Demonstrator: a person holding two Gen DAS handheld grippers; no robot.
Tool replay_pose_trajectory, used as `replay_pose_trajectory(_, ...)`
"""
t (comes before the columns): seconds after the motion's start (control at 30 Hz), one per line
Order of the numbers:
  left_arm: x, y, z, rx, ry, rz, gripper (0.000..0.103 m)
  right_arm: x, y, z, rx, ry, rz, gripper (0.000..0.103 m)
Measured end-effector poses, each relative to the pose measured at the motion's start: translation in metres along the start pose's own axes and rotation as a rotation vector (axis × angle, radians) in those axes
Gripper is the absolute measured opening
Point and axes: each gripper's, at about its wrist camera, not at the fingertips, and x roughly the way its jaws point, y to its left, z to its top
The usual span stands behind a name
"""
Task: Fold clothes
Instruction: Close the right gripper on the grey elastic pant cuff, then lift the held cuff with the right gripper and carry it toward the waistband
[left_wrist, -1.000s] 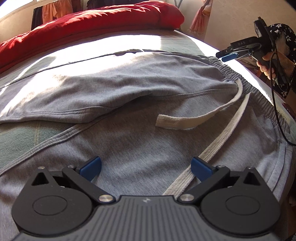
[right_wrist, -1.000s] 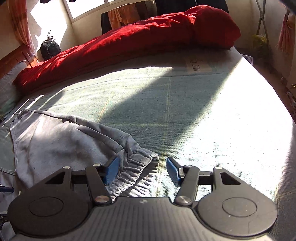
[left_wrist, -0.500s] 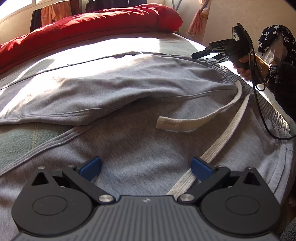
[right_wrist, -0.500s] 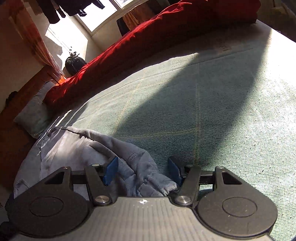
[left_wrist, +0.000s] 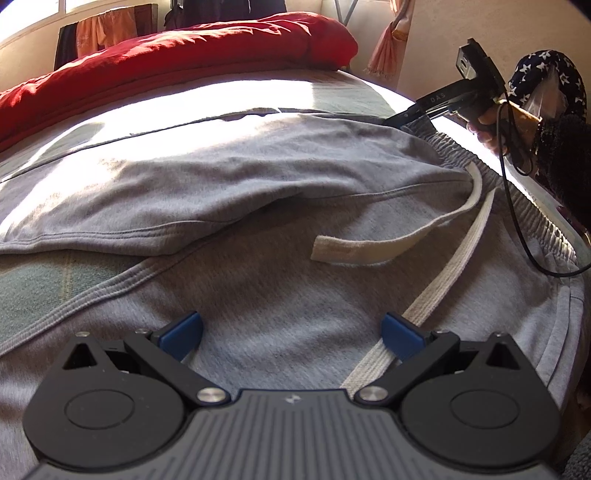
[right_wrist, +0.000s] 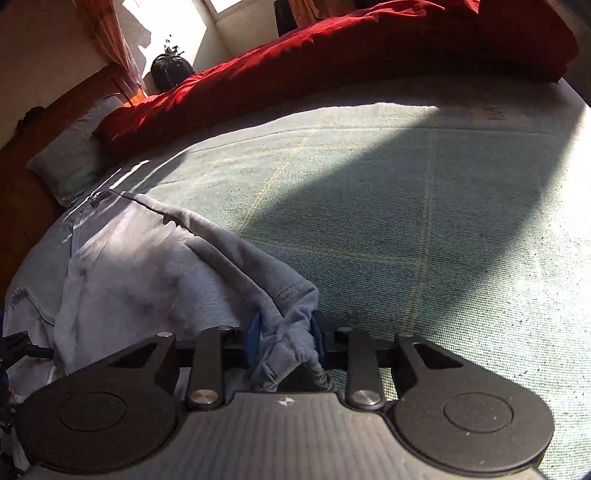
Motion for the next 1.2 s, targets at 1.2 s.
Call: replay_pose_trajectory(1.2, 0.142, 0.002, 0.162, 1.281, 0.119, 0.113, 0.077, -0.060, 0.195, -0.060, -0.586, 0.011, -0.143, 0.023)
